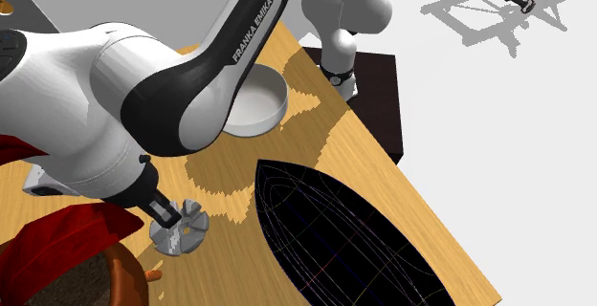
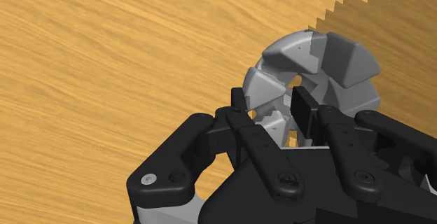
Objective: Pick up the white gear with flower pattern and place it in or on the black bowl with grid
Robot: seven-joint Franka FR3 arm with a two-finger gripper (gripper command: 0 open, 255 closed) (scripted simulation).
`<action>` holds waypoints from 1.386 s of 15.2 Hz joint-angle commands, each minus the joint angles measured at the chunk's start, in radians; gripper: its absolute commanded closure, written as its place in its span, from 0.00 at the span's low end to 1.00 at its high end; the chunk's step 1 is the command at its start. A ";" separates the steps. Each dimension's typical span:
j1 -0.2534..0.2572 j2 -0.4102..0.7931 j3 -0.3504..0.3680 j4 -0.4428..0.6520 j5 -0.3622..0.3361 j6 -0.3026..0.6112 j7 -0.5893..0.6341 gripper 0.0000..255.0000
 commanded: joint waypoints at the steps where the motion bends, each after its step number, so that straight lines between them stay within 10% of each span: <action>1: 0.000 0.001 0.000 -0.001 0.000 0.000 0.000 1.00; 21: -0.015 0.000 -0.005 0.242 -0.004 -0.242 0.011 1.00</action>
